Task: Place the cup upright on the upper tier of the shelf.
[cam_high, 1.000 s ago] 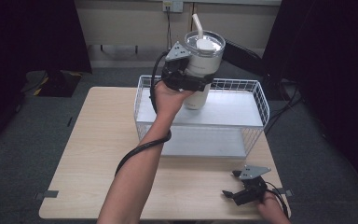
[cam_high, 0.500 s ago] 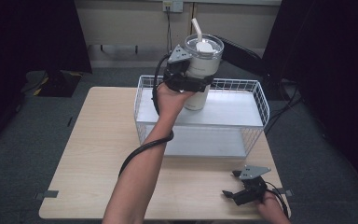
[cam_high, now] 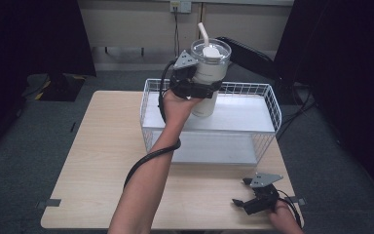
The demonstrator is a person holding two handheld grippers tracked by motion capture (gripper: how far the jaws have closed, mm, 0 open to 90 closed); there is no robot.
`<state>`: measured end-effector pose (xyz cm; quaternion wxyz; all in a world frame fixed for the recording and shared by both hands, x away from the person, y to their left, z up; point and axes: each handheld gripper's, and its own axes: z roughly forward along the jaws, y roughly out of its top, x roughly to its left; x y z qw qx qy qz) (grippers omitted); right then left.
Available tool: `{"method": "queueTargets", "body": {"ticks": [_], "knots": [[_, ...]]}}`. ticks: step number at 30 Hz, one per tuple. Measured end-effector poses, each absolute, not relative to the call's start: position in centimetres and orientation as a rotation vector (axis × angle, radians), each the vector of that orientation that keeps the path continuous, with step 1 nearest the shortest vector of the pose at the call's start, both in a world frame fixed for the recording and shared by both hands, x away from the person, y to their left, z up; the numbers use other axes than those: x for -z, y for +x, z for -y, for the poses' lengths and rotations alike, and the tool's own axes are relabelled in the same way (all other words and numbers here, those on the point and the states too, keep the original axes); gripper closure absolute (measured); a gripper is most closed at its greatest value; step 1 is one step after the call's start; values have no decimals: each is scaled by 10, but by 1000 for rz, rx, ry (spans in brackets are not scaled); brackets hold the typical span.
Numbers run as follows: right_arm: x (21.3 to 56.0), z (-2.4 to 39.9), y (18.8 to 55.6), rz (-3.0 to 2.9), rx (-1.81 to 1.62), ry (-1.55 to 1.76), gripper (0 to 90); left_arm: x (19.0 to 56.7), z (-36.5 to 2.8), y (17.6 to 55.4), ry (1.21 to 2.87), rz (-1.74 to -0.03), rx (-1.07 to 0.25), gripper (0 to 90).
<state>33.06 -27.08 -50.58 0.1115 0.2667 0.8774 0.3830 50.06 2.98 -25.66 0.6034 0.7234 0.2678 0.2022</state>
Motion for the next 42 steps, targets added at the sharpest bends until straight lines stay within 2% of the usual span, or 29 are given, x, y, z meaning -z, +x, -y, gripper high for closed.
{"method": "queueTargets", "body": {"ticks": [11,13,22,33,42], "knots": [[506,271,331,-2576,-1124,783,105,267,-38,502,1668,-576,-431,71],[506,271,331,-2577,-1124,783,106,276,-43,504,1647,-595,-359,63],[506,271,331,-2577,-1124,783,105,280,-47,497,1706,-595,-396,78],[506,271,331,-2575,-1126,783,105,288,-64,488,1736,-600,-346,97],[506,271,331,-2575,-1126,784,106,288,-79,472,1776,-609,-368,99]]}}
